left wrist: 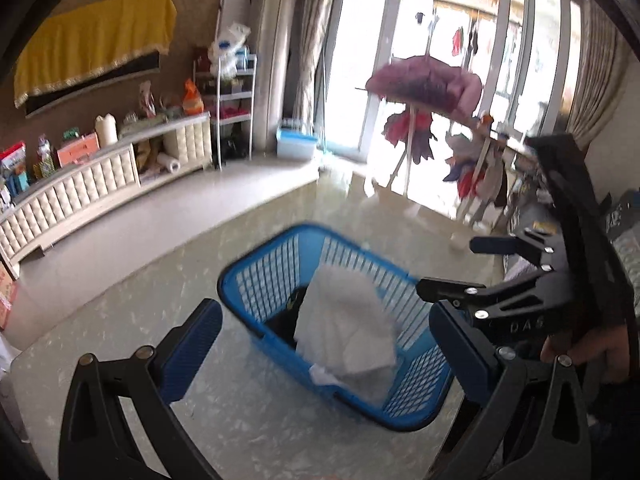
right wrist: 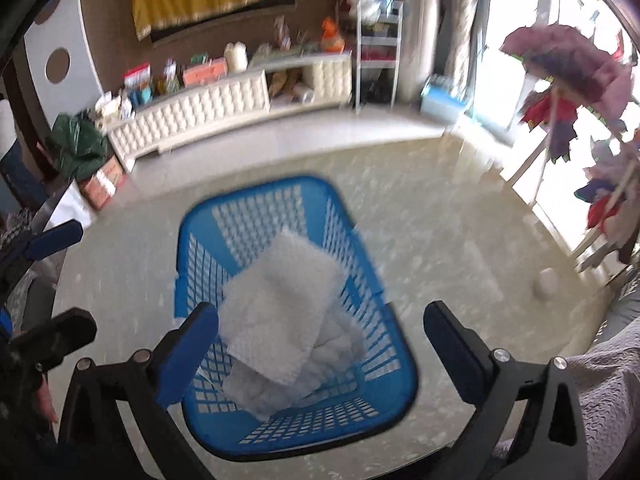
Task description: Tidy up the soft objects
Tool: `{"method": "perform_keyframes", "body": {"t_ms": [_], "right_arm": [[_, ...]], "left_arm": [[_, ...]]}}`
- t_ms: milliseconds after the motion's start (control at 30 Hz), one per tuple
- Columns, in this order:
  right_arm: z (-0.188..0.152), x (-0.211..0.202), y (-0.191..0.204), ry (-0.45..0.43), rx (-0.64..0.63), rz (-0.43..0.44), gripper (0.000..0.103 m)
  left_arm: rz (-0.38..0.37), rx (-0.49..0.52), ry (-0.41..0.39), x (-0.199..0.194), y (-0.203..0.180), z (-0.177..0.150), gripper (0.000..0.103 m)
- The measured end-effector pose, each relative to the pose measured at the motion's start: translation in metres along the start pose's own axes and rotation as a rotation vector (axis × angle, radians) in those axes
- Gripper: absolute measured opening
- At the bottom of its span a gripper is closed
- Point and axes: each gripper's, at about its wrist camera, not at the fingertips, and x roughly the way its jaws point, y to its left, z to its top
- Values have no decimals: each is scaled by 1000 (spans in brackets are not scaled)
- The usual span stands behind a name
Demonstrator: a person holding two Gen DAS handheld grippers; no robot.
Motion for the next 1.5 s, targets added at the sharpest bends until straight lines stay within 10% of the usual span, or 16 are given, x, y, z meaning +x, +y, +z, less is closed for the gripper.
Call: {"method": "perform_keyframes", "body": {"t_ms": [467,1500], "right_arm": [[-19,-83,7,-295,10,-189,103],[-29,-79,7,-276,10,-243,103]], "left_arm": [[97,5,-174,-41,-33,6,103],[78,3,-178,-50,-39,-2,103]]}}
